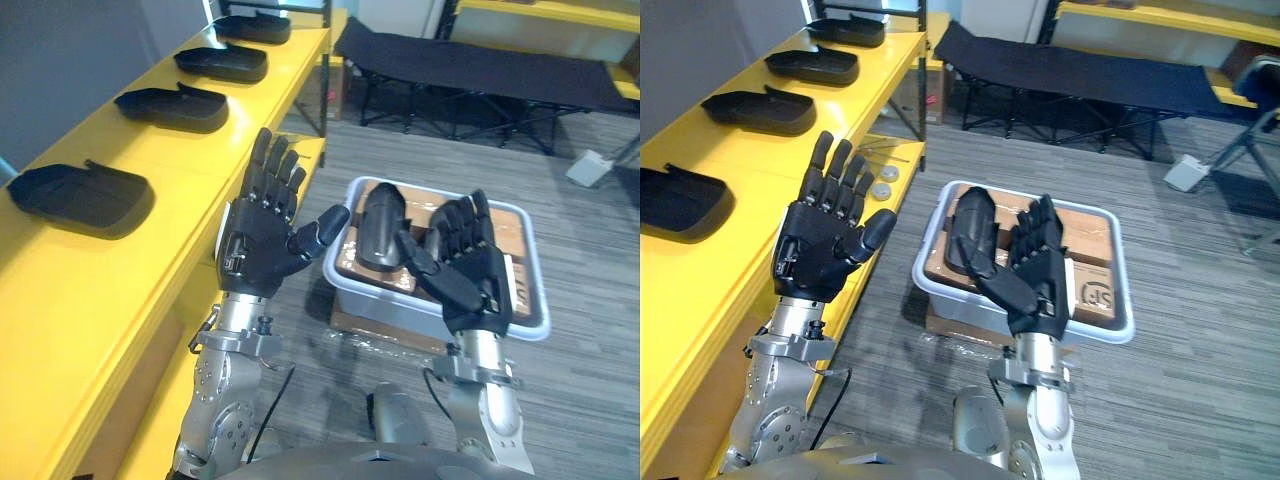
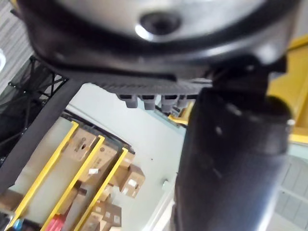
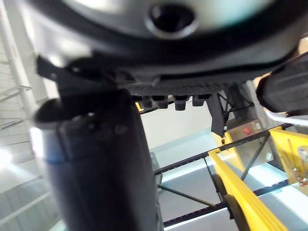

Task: Walk over and take three plastic housings, then place them on the shelf

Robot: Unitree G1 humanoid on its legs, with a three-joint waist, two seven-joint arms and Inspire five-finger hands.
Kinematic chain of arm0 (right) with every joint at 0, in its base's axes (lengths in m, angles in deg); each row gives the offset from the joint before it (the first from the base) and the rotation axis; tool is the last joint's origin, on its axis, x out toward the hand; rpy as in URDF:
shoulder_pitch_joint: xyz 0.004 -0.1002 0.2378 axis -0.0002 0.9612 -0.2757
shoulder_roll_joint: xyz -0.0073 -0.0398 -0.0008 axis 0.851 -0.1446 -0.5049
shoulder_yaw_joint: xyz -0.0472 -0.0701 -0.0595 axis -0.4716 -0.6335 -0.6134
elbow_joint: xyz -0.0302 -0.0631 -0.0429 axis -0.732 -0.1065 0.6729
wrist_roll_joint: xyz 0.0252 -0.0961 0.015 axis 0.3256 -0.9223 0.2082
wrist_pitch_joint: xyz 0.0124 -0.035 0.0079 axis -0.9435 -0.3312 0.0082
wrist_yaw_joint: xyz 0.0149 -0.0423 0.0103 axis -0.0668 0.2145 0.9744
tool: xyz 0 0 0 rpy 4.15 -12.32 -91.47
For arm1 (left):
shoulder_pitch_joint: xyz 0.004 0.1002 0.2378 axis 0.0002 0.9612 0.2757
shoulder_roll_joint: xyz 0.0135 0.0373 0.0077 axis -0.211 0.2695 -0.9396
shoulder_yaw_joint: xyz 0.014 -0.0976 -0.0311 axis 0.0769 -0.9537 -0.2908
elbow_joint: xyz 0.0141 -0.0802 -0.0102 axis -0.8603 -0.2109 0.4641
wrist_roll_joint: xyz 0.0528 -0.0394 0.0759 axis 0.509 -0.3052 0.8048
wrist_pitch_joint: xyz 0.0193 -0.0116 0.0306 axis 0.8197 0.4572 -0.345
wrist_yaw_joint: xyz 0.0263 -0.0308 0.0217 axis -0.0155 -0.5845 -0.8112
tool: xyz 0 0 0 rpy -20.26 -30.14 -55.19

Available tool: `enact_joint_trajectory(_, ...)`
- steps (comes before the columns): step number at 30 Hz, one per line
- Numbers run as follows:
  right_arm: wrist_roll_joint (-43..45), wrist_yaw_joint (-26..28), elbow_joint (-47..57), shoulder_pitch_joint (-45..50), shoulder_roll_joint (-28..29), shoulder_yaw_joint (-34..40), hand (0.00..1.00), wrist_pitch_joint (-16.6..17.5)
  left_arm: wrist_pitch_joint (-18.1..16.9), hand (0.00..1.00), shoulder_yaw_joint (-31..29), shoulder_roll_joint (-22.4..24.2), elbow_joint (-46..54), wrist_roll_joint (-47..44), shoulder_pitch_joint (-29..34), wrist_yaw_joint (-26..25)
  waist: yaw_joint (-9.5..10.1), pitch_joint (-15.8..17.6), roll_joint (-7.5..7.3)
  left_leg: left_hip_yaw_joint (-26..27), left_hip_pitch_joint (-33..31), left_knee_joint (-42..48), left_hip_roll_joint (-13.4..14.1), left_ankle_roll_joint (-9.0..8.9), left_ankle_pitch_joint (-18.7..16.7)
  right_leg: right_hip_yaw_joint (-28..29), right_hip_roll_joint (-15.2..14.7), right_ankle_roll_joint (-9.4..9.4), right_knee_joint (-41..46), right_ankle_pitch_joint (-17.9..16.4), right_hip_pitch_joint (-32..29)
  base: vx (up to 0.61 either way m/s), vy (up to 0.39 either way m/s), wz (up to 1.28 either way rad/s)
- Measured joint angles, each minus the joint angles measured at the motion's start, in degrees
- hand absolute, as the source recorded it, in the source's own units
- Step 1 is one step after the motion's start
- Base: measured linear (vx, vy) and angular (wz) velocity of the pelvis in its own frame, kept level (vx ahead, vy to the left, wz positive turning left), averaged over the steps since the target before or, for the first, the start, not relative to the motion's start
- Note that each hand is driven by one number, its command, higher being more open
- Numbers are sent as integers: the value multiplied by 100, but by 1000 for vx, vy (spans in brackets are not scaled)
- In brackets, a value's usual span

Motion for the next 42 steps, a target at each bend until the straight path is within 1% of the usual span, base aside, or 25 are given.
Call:
enact_joint_trajectory(1,0,-31,-68,-94,-13,-38,100,-2,37,100,-7,-4,-65,0,-1,1,7,-29,-30,27,-2,-2,58,-64,35,-48,-151,-1,-31,33,101,-43,-278,-50)
enact_joint_trajectory(2,-6,-68,-236,-204,-11,-39,100,-2,133,100,-61,-16,-196,-4,-3,0,28,-112,-174,19,-12,-11,82,-213,92,-159,-253,284,-414,110,286,-48,-287,-70)
enact_joint_trajectory(3,-5,-101,-428,-303,-64,51,100,-8,203,100,-98,0,-463,-23,-11,-2,107,-168,-4,-143,-12,-309,205,-302,217,-307,-2,391,-941,101,382,-43,-261,-82)
enact_joint_trajectory(4,-7,-107,-503,-307,-84,124,100,-8,276,100,-95,-4,-540,-48,-6,-2,129,-213,77,-141,-14,-497,272,-335,337,-309,115,443,-1298,134,432,-18,-193,-89)
enact_joint_trajectory(5,-8,-120,-592,-304,-95,271,100,-9,366,100,-101,1,-614,-127,-5,2,111,-240,123,-46,-13,-826,363,-399,614,-386,244,539,-2119,149,642,13,-267,-85)
enact_joint_trajectory(6,-49,-123,-638,-243,-88,412,100,-9,374,100,-127,12,-623,-234,-1,1,111,-219,83,139,-17,-971,404,-570,748,-555,270,785,-2810,128,804,-2,-287,-87)
enact_joint_trajectory(7,-159,-100,-750,-261,-117,509,100,-26,374,100,-189,116,-738,-256,-13,-10,84,-146,189,209,-12,-972,550,-603,786,-598,427,818,-3172,294,923,-27,-349,-65)
enact_joint_trajectory(9,-233,-55,-809,-57,-246,777,100,-140,378,100,-216,283,-896,-281,80,-52,-101,-80,286,114,19,-973,677,-369,1006,-569,671,663,-3538,494,1104,-39,-241,-32)
enact_joint_trajectory(13,-201,222,-806,274,-344,1140,100,-259,308,100,-221,324,-936,-468,91,-38,-221,55,249,-15,-109,-503,658,250,1439,-384,688,480,-3958,603,1307,-63,-152,-25)
enact_joint_trajectory(14,-168,239,-806,318,-339,1176,100,-273,283,100,-216,326,-936,-465,91,-18,-230,94,245,-45,-121,-432,650,283,1482,-374,678,458,-4053,635,1369,-78,-87,-29)
enact_joint_trajectory(16,66,261,-806,457,-349,1244,100,-325,240,100,-206,352,-923,-449,125,75,-226,143,271,-507,-127,-510,455,229,1333,-196,627,406,-4242,694,1427,-59,17,-34)
enact_joint_trajectory(17,71,278,-807,448,-376,1265,100,-393,215,100,-204,354,-864,-424,173,113,-196,147,334,-1006,-90,-779,94,193,1094,-48,622,403,-4253,736,1310,-68,122,-55)
enact_joint_trajectory(18,69,343,-810,400,-449,1248,100,-396,203,100,-204,339,-722,-397,243,125,-202,189,436,-1245,-86,-1125,-128,263,925,-4,666,436,-4259,822,1169,-83,137,-51)
enact_joint_trajectory(19,68,343,-829,394,-453,1223,100,-396,200,100,-204,330,-690,-390,256,136,-201,183,452,-1284,-37,-1279,-136,261,876,0,678,471,-4275,899,1096,-65,97,-34)
enact_joint_trajectory(20,18,328,-943,305,-510,1187,100,-398,203,100,-213,338,-685,-385,257,137,-185,170,497,-1301,7,-1528,-177,118,831,-1,695,533,-4425,1041,1055,-32,95,-28)
enact_joint_trajectory(21,4,310,-1196,91,-522,1138,100,-399,229,100,-258,312,-687,-378,262,137,-124,251,382,-1239,8,-1543,-250,-46,861,33,613,577,-4627,1255,1088,-23,126,-34)
enact_joint_trajectory(23,-37,136,-1863,-447,-518,1186,100,-400,336,100,-300,237,-705,-190,260,113,11,386,232,-1195,14,-1474,-348,-136,833,48,513,680,-4672,1447,1087,-44,167,-26)
enact_joint_trajectory(25,-214,-207,-2807,-1215,-548,1504,100,-401,519,100,-310,62,-790,415,193,19,144,489,188,-1209,-23,-1372,-460,-189,755,-82,385,741,-4671,1516,1095,-59,154,-3)
enact_joint_trajectory(27,-213,-460,-3212,-1756,-717,1823,100,-428,641,100,-361,-82,-1028,952,53,-146,277,658,234,-1297,-156,-1149,-539,-146,654,-250,280,761,-4672,1536,1127,-80,137,23)
enact_joint_trajectory(28,-213,-635,-3294,-2161,-990,1964,100,-532,754,100,-523,-156,-1206,1136,-7,-258,281,783,249,-1423,-390,-896,-572,-142,558,-366,225,789,-4672,1557,1082,-91,111,32)
enact_joint_trajectory(29,-213,-674,-3309,-2256,-1052,1983,100,-547,773,100,-570,-169,-1235,1159,-6,-278,284,806,244,-1432,-446,-841,-572,-139,544,-384,223,787,-4672,1567,1062,-92,88,29)
enact_joint_trajectory(33,-151,-1109,-3863,-3625,-1964,2470,100,-699,892,100,-898,-324,-1523,1177,-31,-338,463,1180,223,-1645,-906,-449,-563,-140,488,-614,219,763,-4672,1695,883,-71,18,20)
enact_joint_trajectory(36,-95,-1265,-4621,-4416,-2565,2560,100,-790,890,100,-746,-423,-1645,1171,-70,-296,626,1308,301,-1779,-1104,-307,-562,-146,484,-743,222,753,-4671,1744,823,-54,1,22)
enact_joint_trajectory(40,-97,-1224,-5252,-5032,-2946,2367,100,-944,885,100,-464,-447,-1998,1137,-277,-172,726,1372,393,-1866,-1352,-134,-574,-141,469,-876,212,733,-4670,1815,705,-57,11,9)
enact_joint_trajectory(42,-92,-1138,-5739,-5349,-3159,2138,100,-1176,885,100,-321,-448,-2233,1120,-421,-108,757,1379,408,-1914,-1512,14,-575,-136,440,-919,213,730,-4670,1838,641,-78,20,9)
